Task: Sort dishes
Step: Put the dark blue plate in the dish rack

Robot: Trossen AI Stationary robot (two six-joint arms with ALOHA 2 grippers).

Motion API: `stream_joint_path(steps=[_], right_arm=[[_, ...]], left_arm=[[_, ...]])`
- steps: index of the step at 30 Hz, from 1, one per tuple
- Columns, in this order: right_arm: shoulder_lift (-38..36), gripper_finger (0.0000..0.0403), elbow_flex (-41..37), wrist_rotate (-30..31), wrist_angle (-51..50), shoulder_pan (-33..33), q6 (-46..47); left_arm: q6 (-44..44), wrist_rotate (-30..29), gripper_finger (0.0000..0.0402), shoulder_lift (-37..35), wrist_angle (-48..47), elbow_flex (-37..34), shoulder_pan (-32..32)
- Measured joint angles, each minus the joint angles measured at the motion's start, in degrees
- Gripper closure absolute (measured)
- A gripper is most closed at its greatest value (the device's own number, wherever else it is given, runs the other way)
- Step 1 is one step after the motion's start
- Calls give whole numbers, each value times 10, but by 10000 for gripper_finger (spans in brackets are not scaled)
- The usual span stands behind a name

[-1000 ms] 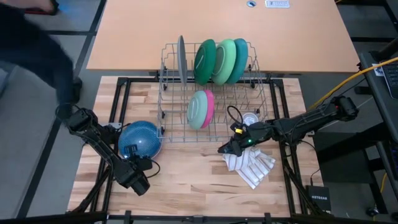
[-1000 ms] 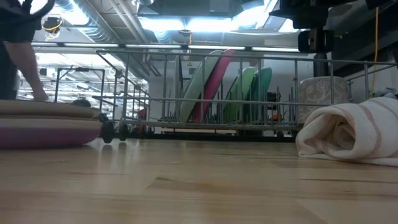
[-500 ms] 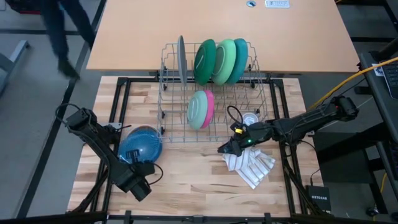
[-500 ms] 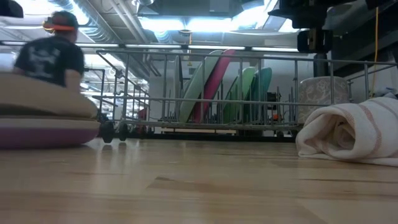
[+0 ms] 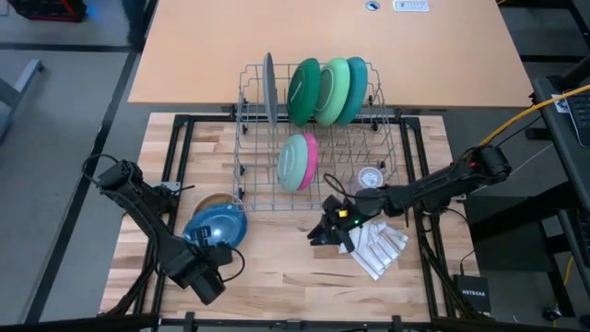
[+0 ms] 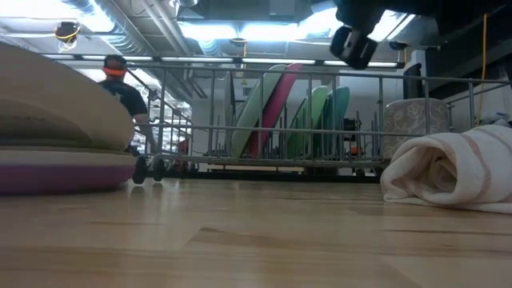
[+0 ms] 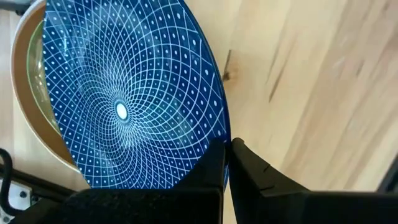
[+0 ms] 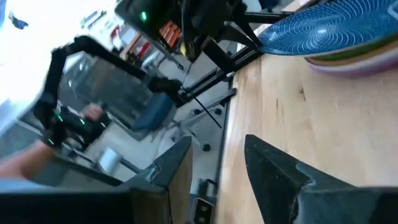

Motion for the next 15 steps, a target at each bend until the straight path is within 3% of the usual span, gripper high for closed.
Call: stream_joint_path(steps=[7,15], right_arm=[[64,253,21,-8,32,0,-56],[138,253,116,-58,-18,0,-71]], left_arm=[[3,-1,401,0,3,12,0],[3,-1,401,0,29,12,0]])
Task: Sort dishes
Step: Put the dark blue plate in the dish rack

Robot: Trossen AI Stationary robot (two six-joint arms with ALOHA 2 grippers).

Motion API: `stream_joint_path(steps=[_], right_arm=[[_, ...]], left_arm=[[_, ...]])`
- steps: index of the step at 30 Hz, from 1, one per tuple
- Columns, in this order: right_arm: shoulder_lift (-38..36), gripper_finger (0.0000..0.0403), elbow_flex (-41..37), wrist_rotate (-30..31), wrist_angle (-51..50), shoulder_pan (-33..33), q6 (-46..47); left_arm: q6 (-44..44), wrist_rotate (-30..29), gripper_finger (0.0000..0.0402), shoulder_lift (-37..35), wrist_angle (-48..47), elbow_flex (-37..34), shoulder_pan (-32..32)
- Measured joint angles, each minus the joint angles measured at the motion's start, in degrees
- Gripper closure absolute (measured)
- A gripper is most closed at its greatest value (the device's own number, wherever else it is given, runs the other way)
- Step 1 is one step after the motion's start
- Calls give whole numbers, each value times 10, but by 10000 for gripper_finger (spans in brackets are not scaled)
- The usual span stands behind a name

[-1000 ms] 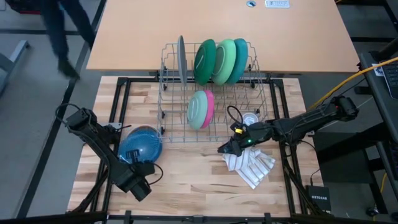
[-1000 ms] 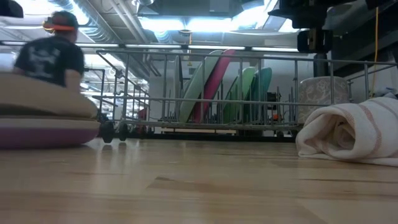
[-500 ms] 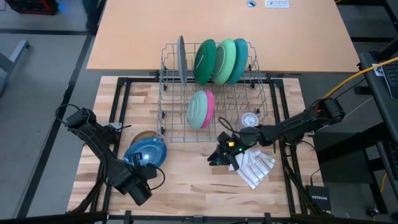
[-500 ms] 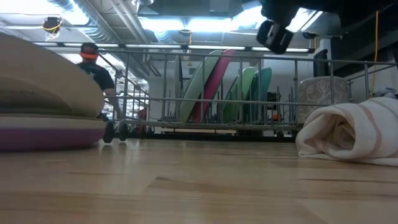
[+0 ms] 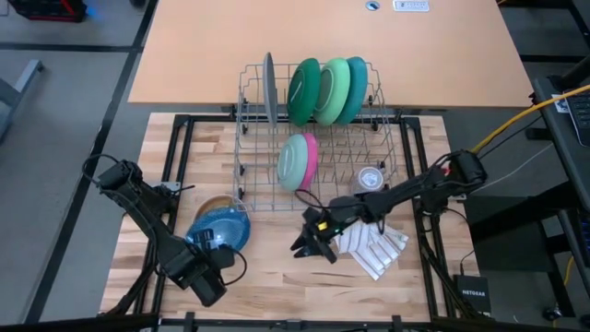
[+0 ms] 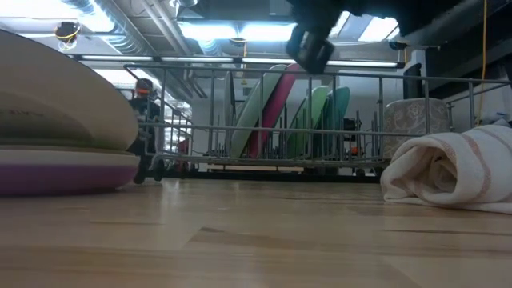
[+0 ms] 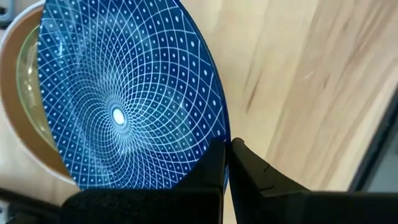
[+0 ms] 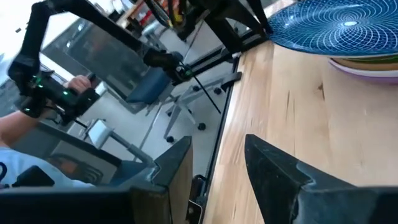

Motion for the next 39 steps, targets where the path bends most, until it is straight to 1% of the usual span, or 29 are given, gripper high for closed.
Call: stream_joint_path(steps=[3,7,9,12,14,16,20,25,29,32,35,39], right_arm=[[25,253,41,4,-34,0,-21],[52,253,92,6,-72,5,-97],[65,253,114,36,-85,11,-153],[85,253,141,106,-102,28,-237],[100,253,156,146,-101,36,-281],[114,253,169,171,-101,42,-311],[144,253,190,190,-101,41,-342],[193,253,227,219,-101,41,-353],[235,253,266,248,-101,41,-406],[262,253,296,256,-101,40,-431],[286,253,321,256,-106,40,-435],[306,253,352,260,-147,40,-453]], left_arm=[[4,2,401,0,18,0,0],[15,2,401,0,25,0,0],[20,2,401,0,24,0,0],[22,2,401,0,23,0,0],[22,2,401,0,23,0,0],[22,2,401,0,23,0,0],[22,2,401,0,22,0,0],[21,2,401,0,23,0,0],[22,2,401,0,23,0,0],[23,2,401,0,22,0,0],[23,2,401,0,22,0,0],[23,2,401,0,22,0,0]])
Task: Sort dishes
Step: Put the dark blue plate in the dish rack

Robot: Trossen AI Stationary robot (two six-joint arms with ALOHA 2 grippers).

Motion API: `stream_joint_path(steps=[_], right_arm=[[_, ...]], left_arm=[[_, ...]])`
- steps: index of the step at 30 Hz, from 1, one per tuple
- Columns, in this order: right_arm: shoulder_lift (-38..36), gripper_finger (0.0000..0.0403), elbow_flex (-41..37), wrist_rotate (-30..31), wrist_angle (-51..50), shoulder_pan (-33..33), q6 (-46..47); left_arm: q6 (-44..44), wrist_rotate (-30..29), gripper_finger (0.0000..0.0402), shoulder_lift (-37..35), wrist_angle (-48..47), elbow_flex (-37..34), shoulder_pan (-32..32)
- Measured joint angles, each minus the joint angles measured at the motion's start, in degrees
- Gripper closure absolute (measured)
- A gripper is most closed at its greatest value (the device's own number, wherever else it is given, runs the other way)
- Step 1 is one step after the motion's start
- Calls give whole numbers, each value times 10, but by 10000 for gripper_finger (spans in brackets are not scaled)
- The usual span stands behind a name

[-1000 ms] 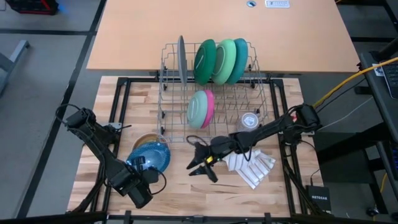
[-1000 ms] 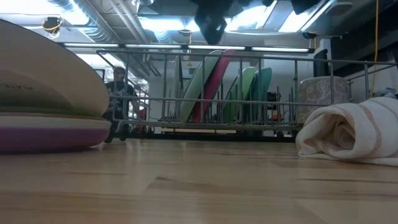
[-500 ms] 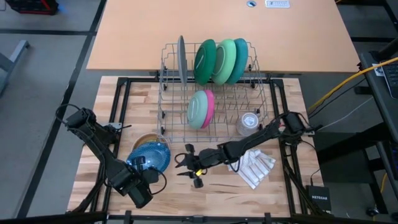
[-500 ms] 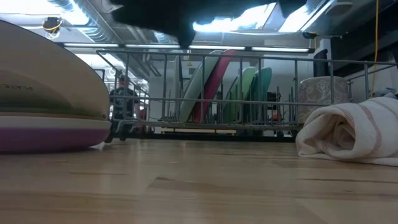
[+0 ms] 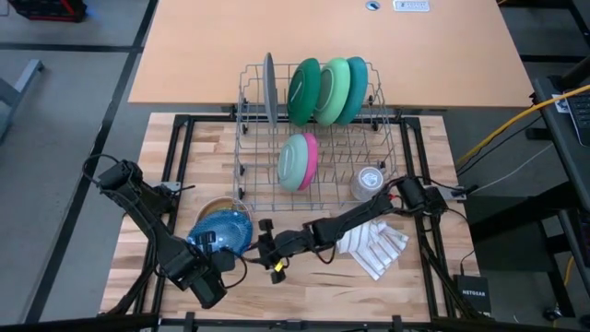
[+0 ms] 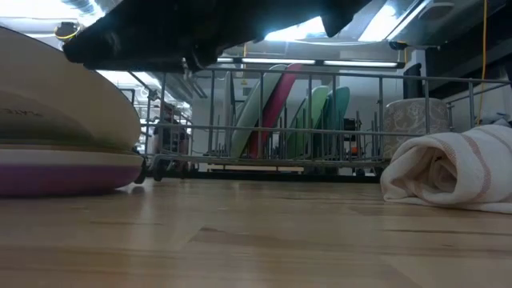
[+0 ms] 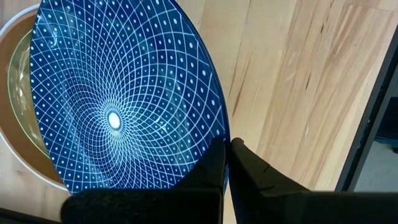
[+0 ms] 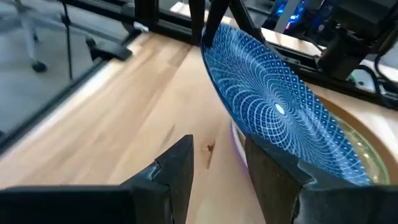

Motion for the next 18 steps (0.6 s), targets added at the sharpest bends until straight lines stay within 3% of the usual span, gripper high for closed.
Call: stream_joint_path(steps=[7,18], right_arm=[[4,253,5,68,-6,1,-12],[4,253,5,69,-6,0,-50]], left_arm=[[5,-2,401,0,-2,0,0],[8,0,401,0,1,0,0]])
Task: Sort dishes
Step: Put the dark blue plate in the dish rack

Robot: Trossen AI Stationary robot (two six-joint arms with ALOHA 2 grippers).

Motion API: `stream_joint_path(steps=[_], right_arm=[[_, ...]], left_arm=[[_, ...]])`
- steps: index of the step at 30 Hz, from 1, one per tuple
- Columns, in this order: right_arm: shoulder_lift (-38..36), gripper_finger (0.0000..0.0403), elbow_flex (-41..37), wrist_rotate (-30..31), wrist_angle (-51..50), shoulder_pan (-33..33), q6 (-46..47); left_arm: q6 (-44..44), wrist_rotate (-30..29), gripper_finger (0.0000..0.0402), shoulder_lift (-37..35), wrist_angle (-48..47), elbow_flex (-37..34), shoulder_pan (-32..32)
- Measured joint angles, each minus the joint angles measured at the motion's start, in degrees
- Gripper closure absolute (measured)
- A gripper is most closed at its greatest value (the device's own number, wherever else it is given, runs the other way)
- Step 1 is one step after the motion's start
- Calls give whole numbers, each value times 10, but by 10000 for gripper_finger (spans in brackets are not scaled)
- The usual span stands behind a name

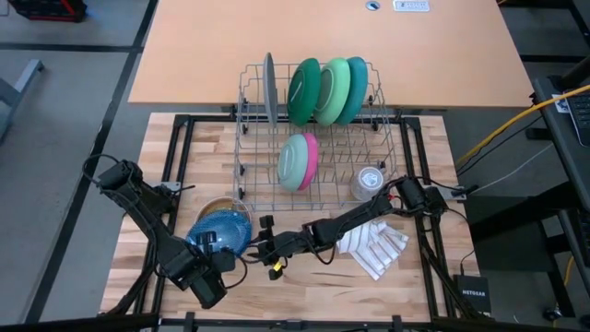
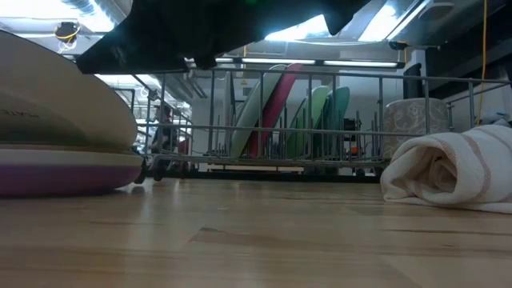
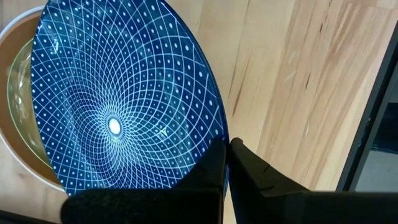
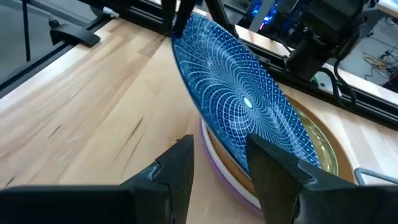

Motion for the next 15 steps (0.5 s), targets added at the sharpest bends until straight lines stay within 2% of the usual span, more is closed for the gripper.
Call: stream_joint_path(steps=[8,15], right_arm=[[0,253,0,-2,11,-12,-6],[0,253,0,-28,11,-14,-18]], left_arm=[[0,0,401,0,-1,0,0],[0,0,401,0,-1,0,0]])
